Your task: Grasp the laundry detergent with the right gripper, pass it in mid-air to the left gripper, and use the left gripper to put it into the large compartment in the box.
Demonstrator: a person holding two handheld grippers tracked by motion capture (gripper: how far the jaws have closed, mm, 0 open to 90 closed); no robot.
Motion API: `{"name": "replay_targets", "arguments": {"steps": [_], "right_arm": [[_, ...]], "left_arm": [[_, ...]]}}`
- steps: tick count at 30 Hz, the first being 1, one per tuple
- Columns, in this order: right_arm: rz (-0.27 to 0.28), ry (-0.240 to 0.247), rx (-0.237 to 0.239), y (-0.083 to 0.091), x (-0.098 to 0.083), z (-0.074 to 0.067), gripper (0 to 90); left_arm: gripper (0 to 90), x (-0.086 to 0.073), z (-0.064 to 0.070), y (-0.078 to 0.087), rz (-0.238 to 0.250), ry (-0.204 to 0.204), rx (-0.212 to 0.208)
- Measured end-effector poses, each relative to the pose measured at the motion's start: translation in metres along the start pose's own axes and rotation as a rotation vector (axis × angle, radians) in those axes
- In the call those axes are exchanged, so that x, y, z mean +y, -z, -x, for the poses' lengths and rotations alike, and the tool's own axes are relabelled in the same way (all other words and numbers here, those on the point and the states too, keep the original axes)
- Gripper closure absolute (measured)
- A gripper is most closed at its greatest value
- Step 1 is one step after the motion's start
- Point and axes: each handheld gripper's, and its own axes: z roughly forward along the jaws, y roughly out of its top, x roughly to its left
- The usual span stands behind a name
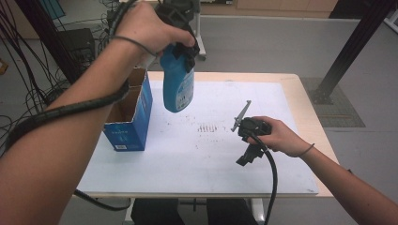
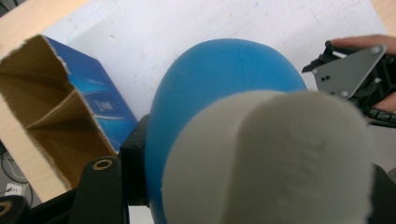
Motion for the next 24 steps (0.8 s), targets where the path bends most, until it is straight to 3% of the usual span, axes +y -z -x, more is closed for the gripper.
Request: {"name": "replay_targets", "arguments": {"steps": [4, 8, 13, 20, 24], "right_arm": [[0.0, 0.007, -0.001, 0.0, 0.0, -0.001, 3.7], [0.005, 0.007, -0.002, 0.0, 0.002, -0.001, 3.7], [0.008, 0.009, 0.0, -0.001, 0.002, 0.0, 3.8], [0.021, 0.015, -0.011, 0.001, 0.002, 0.002, 3.7], [0.026, 0.017, -0.014, 0.002, 0.002, 0.002, 3.6]], "left_arm": [[38.1, 0.006, -0.011, 0.016, 0.008, 0.03, 0.009], [38.1, 0.008, -0.022, 0.019, 0.03, 0.083, 0.016], [38.1, 0.008, -0.045, 0.022, 0.026, 0.136, 0.016], [38.1, 0.0, -0.075, 0.023, 0.004, 0.245, 0.09], [38.1, -0.008, -0.093, 0.021, 0.0, 0.313, 0.11]]}}
